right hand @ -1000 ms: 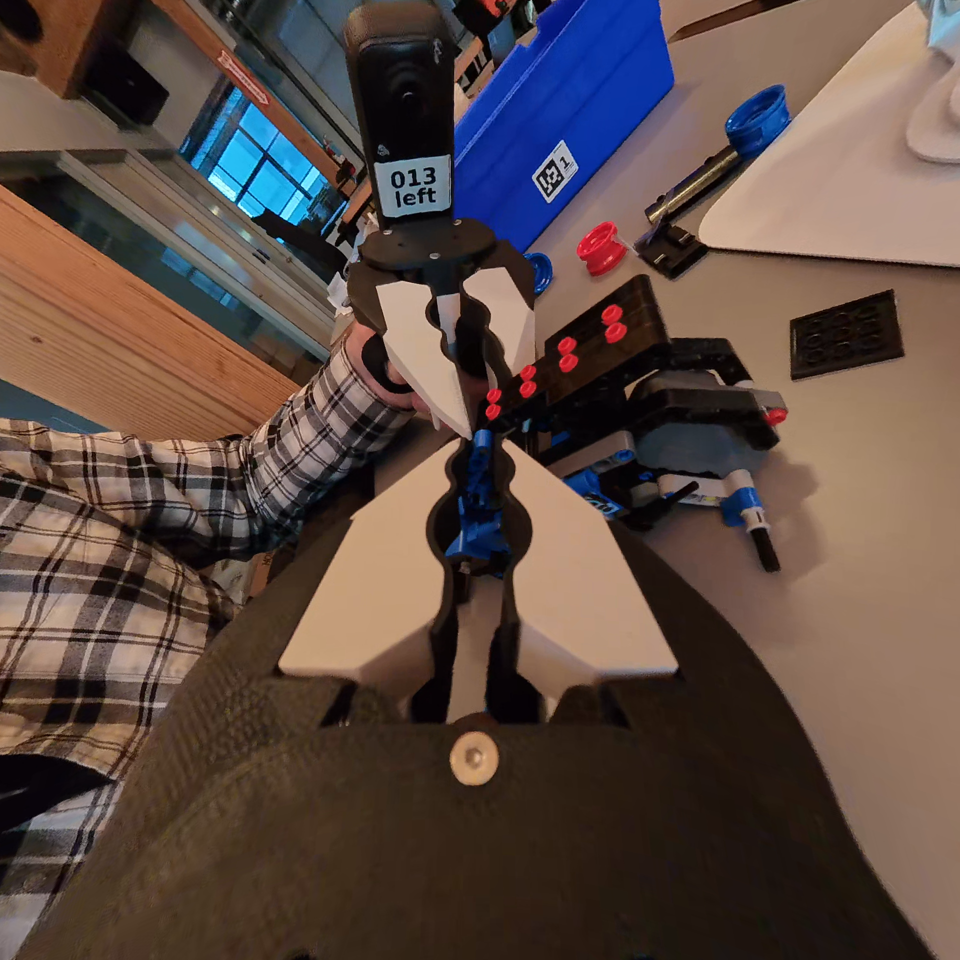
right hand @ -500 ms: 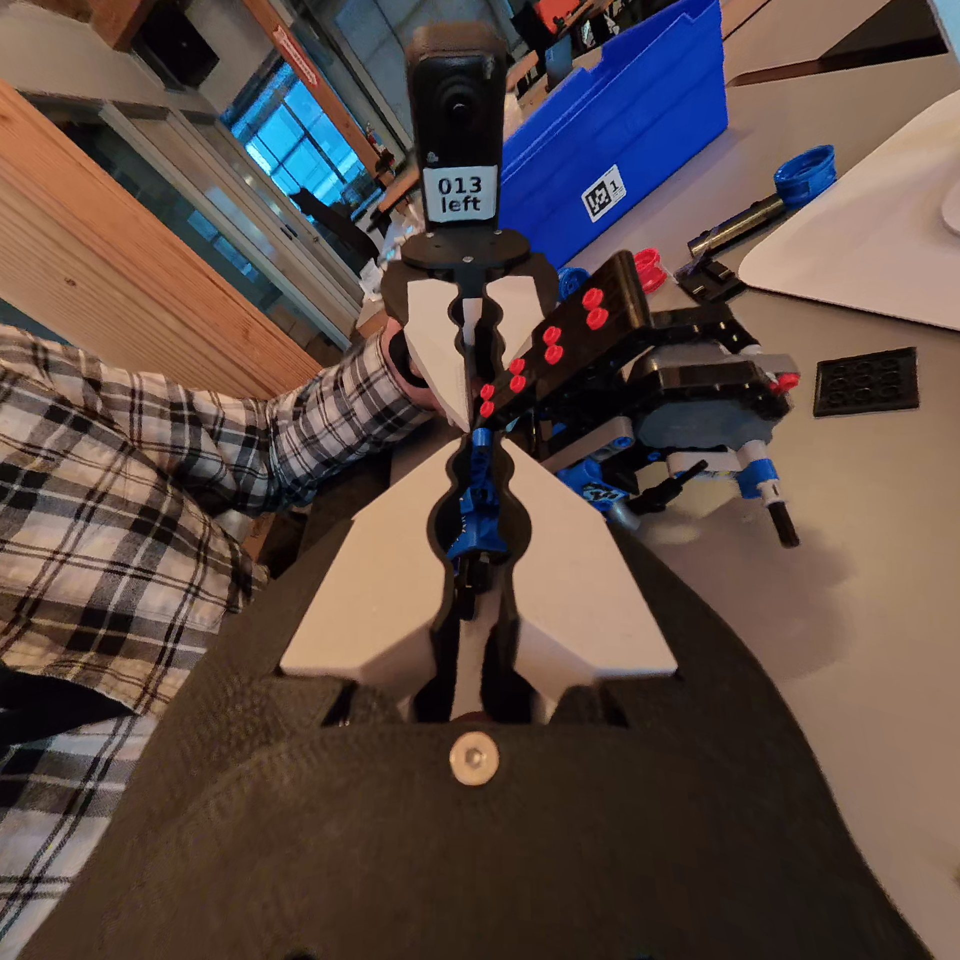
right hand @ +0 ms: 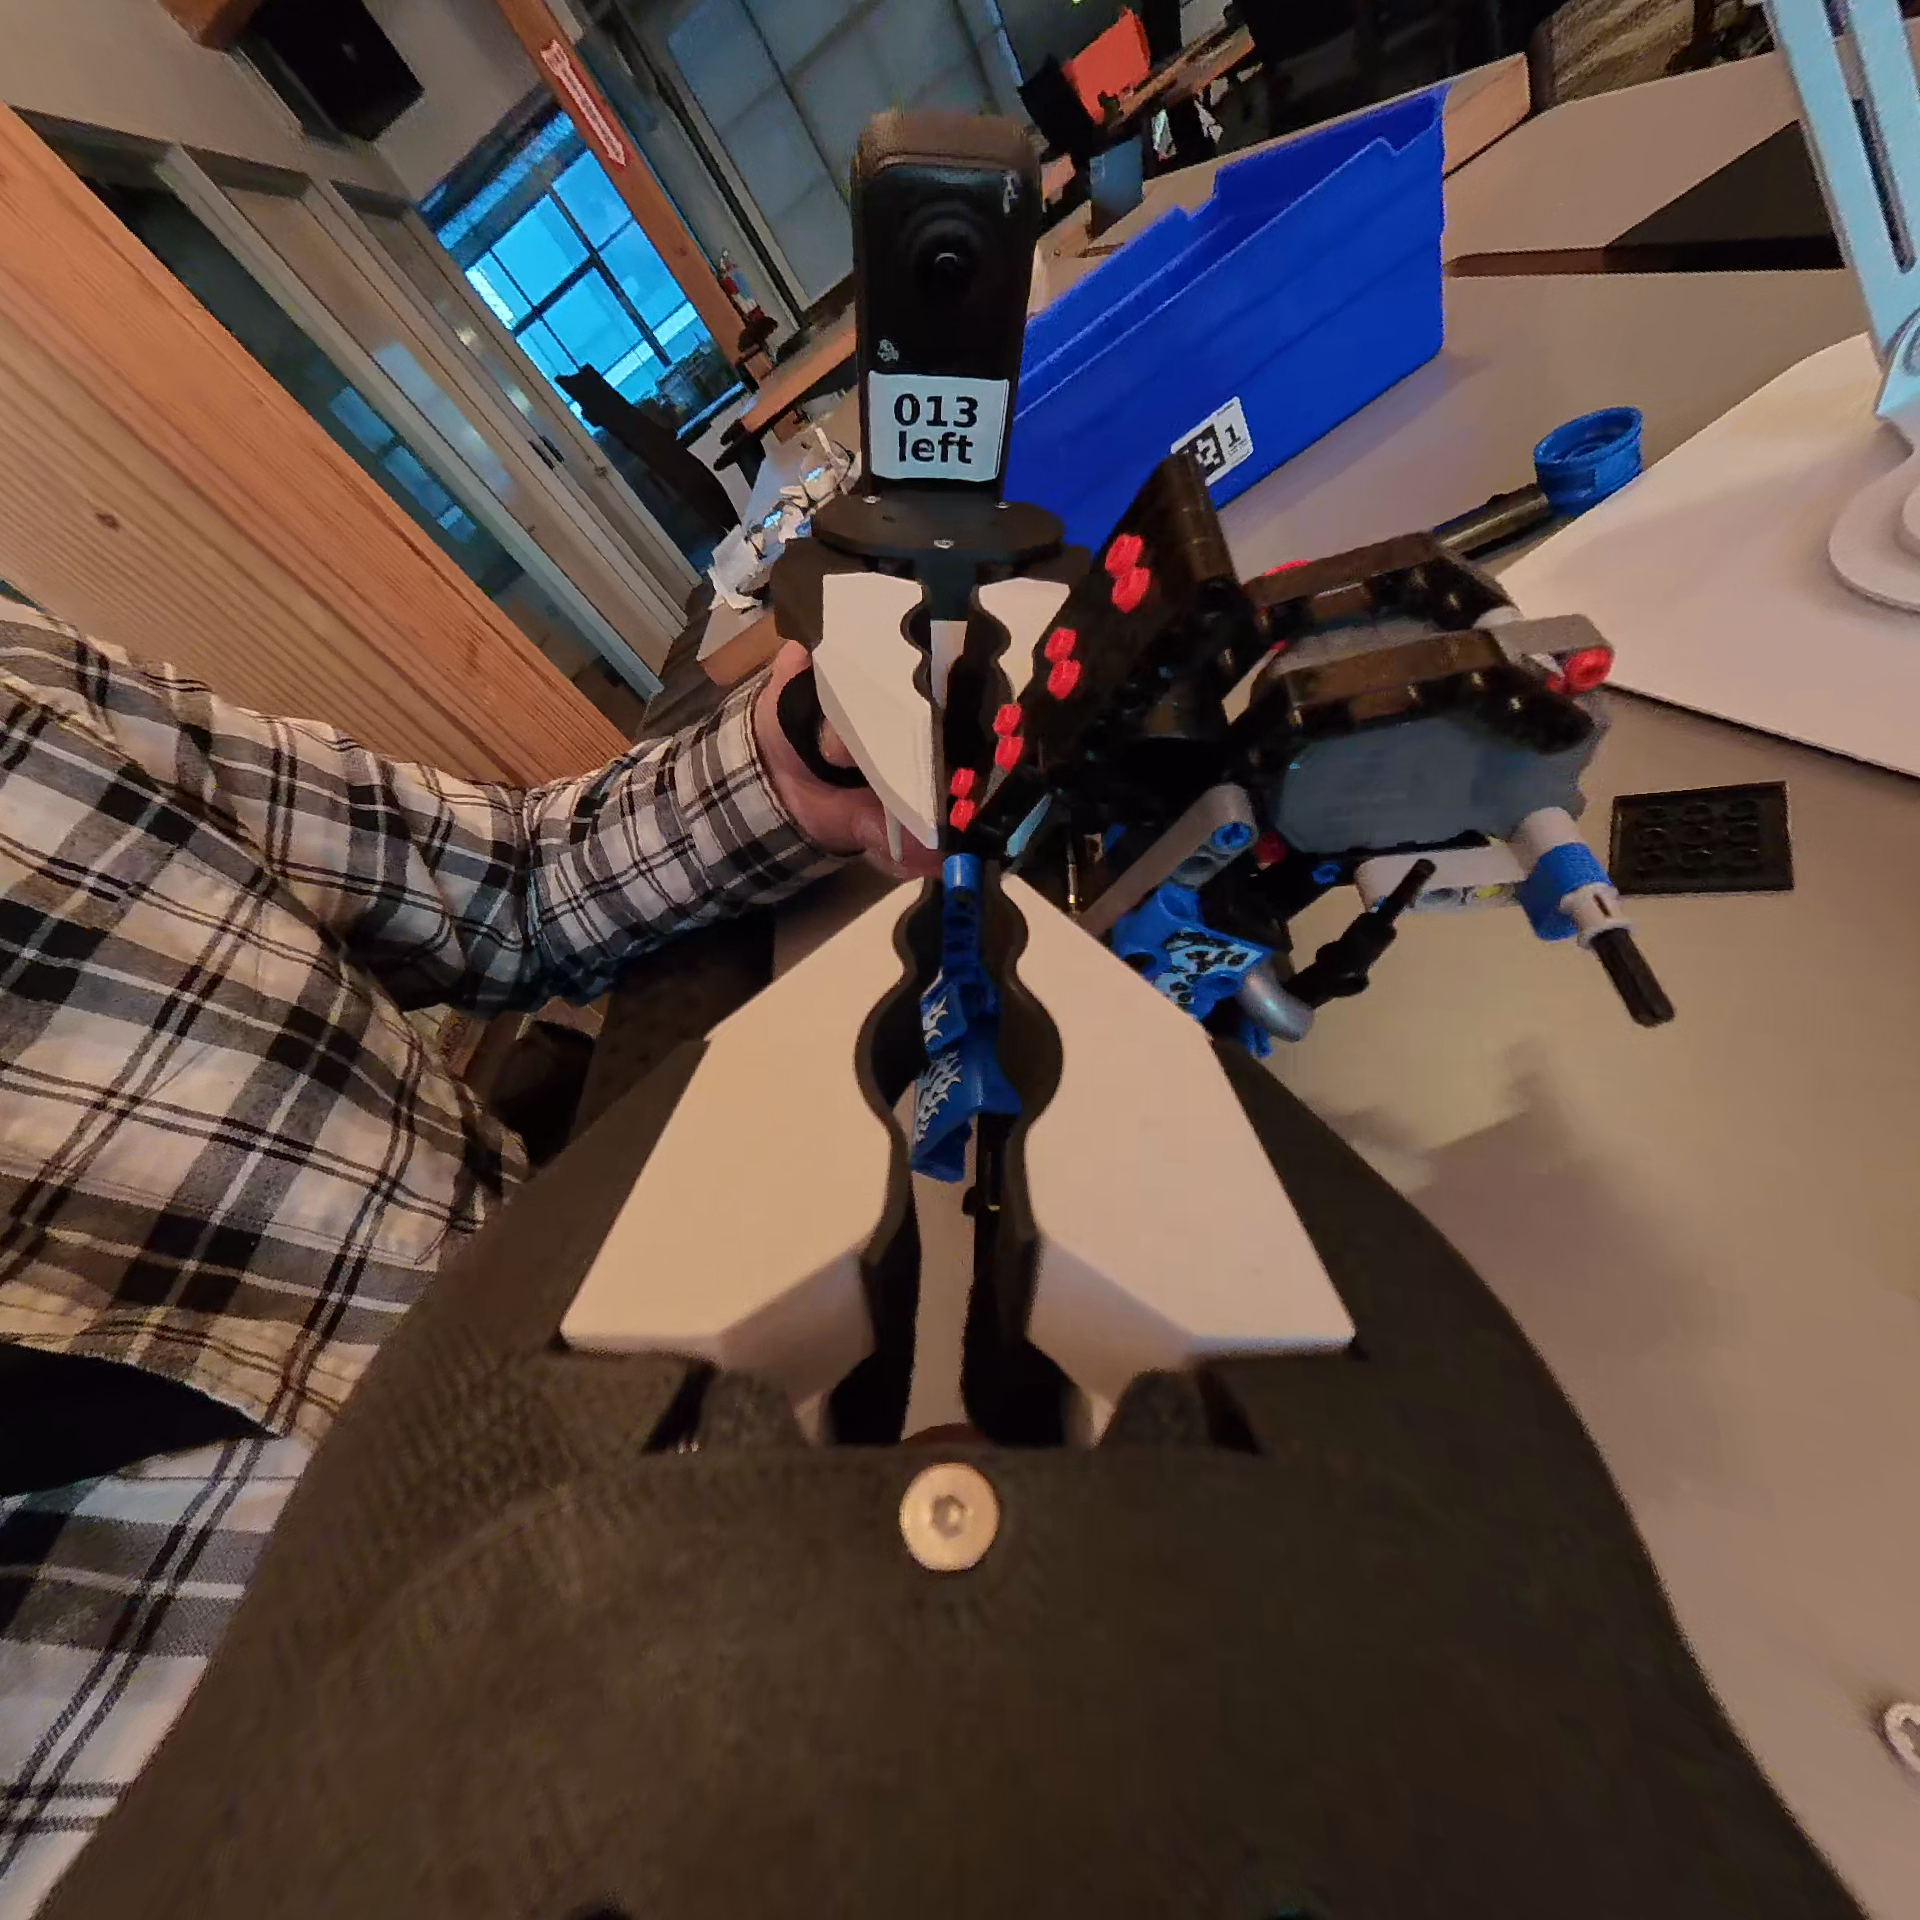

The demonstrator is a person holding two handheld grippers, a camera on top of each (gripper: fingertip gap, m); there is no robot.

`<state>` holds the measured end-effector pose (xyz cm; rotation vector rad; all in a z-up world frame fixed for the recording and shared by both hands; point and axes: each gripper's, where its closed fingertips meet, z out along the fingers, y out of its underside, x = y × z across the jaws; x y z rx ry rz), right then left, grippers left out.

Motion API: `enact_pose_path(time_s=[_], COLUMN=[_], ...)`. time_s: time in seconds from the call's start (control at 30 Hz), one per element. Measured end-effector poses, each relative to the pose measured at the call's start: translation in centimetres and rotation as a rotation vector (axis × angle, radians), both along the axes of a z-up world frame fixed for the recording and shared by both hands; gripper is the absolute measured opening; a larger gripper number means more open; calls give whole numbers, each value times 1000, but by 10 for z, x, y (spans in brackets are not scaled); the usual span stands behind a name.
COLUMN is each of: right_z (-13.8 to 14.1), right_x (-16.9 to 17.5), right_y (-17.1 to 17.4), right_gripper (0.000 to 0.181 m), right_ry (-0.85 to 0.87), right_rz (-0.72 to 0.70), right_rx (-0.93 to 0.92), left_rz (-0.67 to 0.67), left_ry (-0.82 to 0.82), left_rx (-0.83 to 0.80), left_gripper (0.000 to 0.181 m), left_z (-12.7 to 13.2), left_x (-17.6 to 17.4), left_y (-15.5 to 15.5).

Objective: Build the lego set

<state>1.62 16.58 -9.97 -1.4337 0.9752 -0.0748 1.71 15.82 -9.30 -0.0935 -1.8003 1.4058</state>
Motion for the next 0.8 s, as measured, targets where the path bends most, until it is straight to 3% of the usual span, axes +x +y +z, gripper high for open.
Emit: enact_pose_path(time_s=[0.27, 0.8], right_z=[8, 8], right_x=[-12, -14], right_y=[-1, 2], right_gripper=[4, 5], right_ry=[-22, -44], right_rz=[74, 50], right_rx=[35, -54], left_rz=[-17, -12], left_ry=[-60, -95], left_rx=[-51, -66], left_gripper=[7, 7], left_z=[7, 9], left_x=[-11, -15], left_y=[1, 2])
